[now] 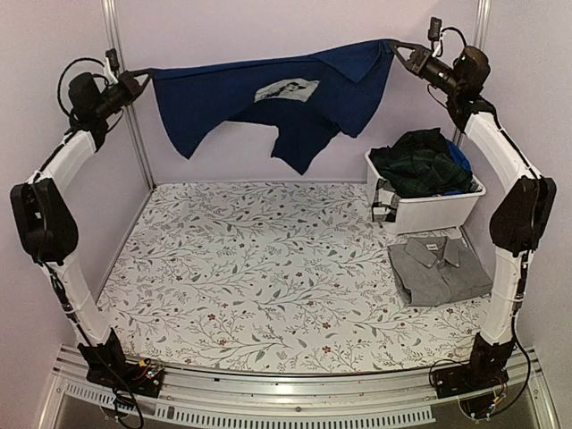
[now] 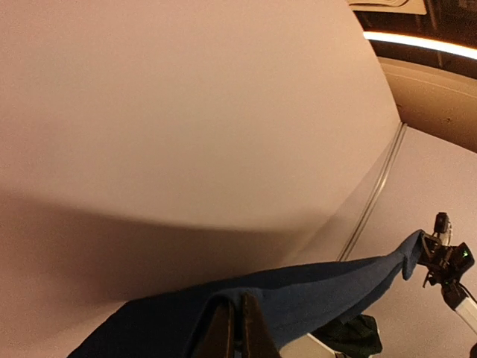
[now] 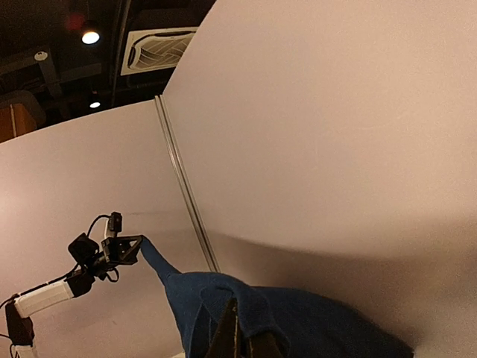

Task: Fold and stack the mixed laundry pile
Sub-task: Flatten out the flattened T-shirt at the center of the board.

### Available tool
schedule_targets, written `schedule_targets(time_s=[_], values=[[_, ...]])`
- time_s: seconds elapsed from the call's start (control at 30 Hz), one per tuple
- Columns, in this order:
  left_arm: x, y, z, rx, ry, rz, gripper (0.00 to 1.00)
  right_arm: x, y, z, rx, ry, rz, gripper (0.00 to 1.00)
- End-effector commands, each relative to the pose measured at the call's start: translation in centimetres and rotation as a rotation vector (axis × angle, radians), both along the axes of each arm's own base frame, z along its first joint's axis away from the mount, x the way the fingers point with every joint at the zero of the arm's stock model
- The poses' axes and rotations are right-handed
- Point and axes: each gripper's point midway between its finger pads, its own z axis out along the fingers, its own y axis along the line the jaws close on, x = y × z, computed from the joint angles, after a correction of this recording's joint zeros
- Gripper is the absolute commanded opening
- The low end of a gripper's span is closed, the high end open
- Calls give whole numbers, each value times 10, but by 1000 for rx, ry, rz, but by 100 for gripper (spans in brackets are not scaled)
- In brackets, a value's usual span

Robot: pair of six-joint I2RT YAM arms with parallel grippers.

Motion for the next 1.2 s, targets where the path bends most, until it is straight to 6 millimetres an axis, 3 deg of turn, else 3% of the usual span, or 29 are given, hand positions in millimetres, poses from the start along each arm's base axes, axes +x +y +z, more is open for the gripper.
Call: schedule_targets(time_s=[0.0,0.07,0.13,0.23,0.33,0.4,0.6,0.7,0.8,0.93,1.03,1.1,1.17], values=[[72,28,-155,-28,249,28,0,57,35,-127,-51,241,124,0],[86,37,-207,-75,344,20,0,72,58,-189,-84,358,167,0],[94,50,-250,-129,420,13,0,77,74,-233,-104,439,192,0],[99,62,-288,-180,498,18,0,78,81,-267,-119,502,190,0],[101,67,-307,-195,550,24,0,78,82,-275,-120,522,195,0],[101,69,-306,-205,566,19,0,76,81,-268,-119,512,198,0],[107,60,-231,-62,491,71,0,68,78,-225,-109,435,183,0],[98,69,-213,-103,463,53,0,64,77,-217,-103,431,197,0],[80,71,-218,-139,461,37,0,54,80,-218,-107,445,221,0],[53,65,-239,-154,509,41,0,27,83,-211,-126,446,233,0],[28,63,-255,-148,559,80,0,6,86,-231,-145,497,245,0],[10,59,-262,-152,594,87,0,-12,83,-232,-155,500,240,0],[-9,54,-248,-133,567,117,0,-29,80,-231,-160,499,249,0]])
